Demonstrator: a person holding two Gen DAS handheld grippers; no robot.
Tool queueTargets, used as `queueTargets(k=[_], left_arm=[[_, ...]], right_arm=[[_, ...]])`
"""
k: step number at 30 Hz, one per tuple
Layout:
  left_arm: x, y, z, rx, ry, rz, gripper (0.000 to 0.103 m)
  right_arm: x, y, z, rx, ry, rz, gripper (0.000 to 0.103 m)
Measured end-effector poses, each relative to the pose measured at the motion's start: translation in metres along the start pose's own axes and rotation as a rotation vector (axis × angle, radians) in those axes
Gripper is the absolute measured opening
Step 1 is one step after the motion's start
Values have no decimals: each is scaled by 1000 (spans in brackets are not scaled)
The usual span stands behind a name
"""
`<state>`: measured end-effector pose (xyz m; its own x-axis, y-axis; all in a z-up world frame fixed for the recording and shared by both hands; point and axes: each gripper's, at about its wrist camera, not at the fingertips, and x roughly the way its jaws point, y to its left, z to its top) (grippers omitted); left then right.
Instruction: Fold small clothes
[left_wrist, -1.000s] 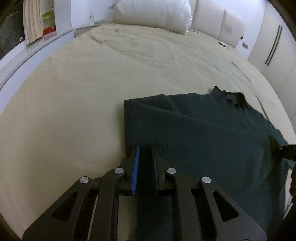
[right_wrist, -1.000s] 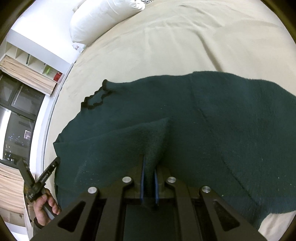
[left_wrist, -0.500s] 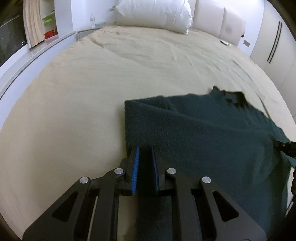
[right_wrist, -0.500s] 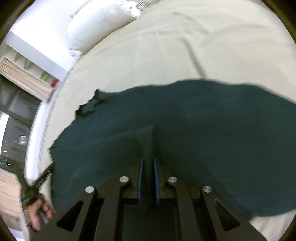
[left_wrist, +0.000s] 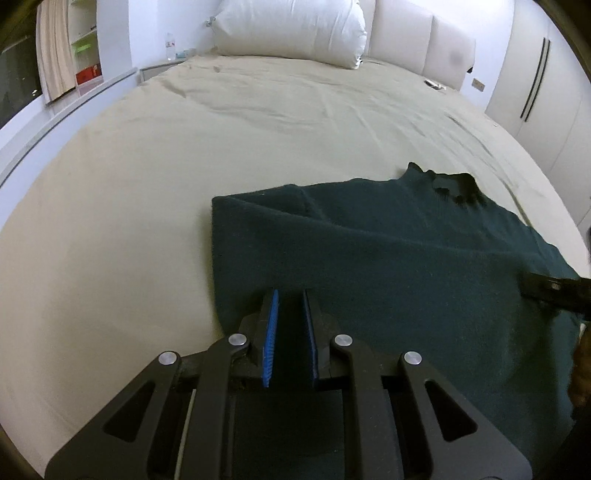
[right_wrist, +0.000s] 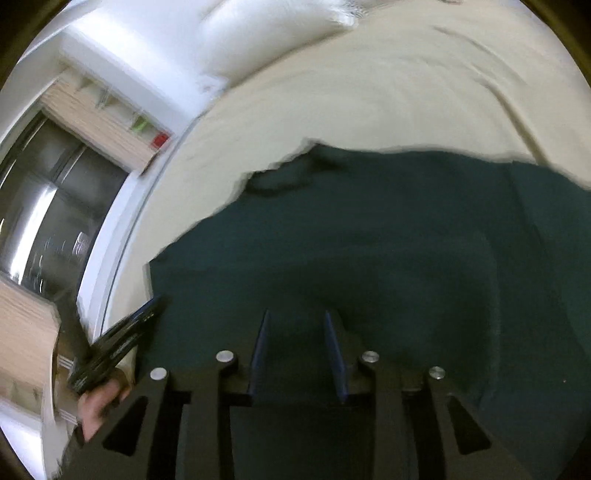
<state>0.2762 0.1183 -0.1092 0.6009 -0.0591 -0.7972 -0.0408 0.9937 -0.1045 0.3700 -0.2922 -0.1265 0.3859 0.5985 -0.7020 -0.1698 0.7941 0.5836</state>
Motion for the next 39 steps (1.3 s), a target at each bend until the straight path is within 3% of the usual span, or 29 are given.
queueTargets(k=[1,3,5,6,7,8,10,11,14,16,18,22,29,32,34,37,39], left_arm=[[1,2,1,2,3,-10,14],[1,9,2,-31,6,-40,14],[-2,12,3,-69,-1,-54,14],[-7,10,2,-83,-10,-47,14],[-12,6,1,-93,-18,-49,14],[-16,5,0,-100,-25,-58,14],[-31,-3,-1,-113,-57,-107,15],[-38,-7,-2,-117,-71,-126,23],[-54,-18,-7,-164,-94,-194,75],[-63,-33,-12,-178,-110,-240,78],[-63,-46,-16,-186,-74,-291,78],[-59,-71,-32,-244,2,-376,78],[-47,-103,-53,-282,82,-426,78],[-46,-103,-53,-289,95,-437,78],[-43,-102,-53,-299,107,-446,78],[-43,-98,-52,-306,115,-463,77],[-42,-95,-48,-300,116,-472,74]], right_arm=[[-1,-20,1,73,-12,74,3],[-13,-56,-2,210,-51,141,0],[-44,-83,-8,268,-142,83,2],[-59,-93,-11,288,-175,66,8],[-80,-104,-17,311,-220,36,24],[-104,-115,-25,328,-276,-14,31],[-159,-137,-50,366,-417,-102,68],[-180,-147,-60,388,-469,-126,74],[-245,-185,-100,495,-598,-180,77],[-279,-216,-125,594,-643,-220,77],[-306,-249,-147,707,-683,-230,77],[-339,-298,-170,843,-727,-191,73],[-333,-329,-144,861,-725,-154,70],[-328,-333,-139,883,-726,-172,56],[-326,-339,-128,881,-709,-202,35],[-329,-350,-120,892,-696,-216,13],[-332,-347,-115,878,-700,-238,10]])
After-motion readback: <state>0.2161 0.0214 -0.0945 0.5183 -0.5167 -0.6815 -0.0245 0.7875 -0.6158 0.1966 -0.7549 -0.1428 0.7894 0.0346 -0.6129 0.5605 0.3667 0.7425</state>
